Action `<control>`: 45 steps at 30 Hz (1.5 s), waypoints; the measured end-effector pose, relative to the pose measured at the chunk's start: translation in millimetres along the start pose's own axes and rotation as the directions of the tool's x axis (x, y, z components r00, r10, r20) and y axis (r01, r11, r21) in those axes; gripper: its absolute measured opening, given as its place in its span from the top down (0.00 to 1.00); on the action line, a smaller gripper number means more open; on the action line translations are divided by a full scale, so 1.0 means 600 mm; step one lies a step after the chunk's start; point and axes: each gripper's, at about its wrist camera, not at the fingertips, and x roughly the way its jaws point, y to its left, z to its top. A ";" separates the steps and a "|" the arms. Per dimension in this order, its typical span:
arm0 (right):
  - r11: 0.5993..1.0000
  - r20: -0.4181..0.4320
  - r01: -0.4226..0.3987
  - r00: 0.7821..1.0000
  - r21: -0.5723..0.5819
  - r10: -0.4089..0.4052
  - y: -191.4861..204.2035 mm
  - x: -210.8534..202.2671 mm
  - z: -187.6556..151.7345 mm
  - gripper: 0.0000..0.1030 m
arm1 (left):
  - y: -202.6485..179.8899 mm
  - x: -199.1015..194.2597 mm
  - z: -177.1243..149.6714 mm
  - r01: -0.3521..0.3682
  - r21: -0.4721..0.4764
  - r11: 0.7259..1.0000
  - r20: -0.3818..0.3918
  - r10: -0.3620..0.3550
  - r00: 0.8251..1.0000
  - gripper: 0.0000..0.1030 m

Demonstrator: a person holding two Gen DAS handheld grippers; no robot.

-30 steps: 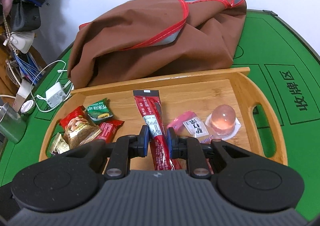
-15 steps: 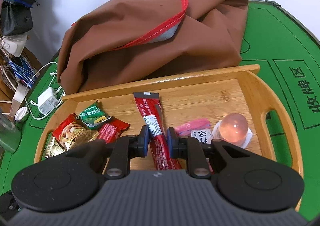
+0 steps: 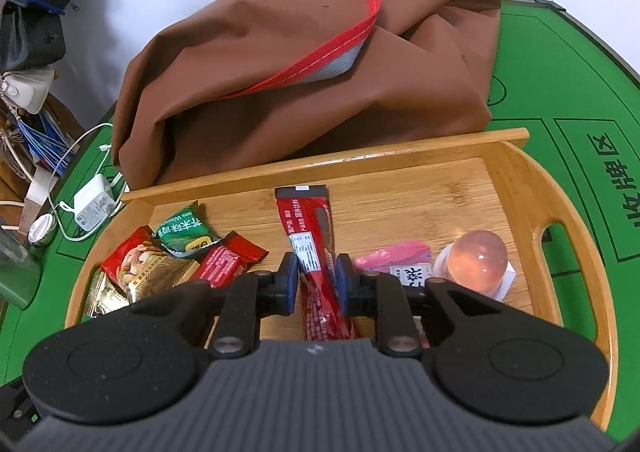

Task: Organize snacks
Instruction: 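Open both tools to release white pastry and red stick packet on the tray, then withdraw both tools from the tray back toward the remaining snacks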

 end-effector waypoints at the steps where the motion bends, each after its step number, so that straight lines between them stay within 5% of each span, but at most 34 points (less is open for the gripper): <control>1: 1.000 0.002 -0.009 1.000 -0.003 0.009 0.000 -0.002 0.000 0.62 | 0.000 0.000 0.001 -0.001 0.000 1.000 -0.002 0.001 1.000 0.59; 11: 0.996 0.037 -0.027 0.999 -0.081 0.030 0.005 -0.047 -0.013 0.43 | 0.000 -0.020 -0.003 -0.002 -0.010 1.000 -0.005 0.002 1.000 0.47; 22: 0.983 0.065 -0.082 0.993 -0.165 0.094 -0.001 -0.117 -0.057 0.35 | -0.001 -0.083 -0.018 0.005 0.001 1.000 0.044 -0.005 0.999 0.17; 45: 0.921 0.019 -0.189 0.978 -0.341 0.208 -0.022 -0.218 -0.206 0.28 | -0.011 -0.220 -0.165 0.057 0.022 0.998 0.101 -0.059 0.993 0.04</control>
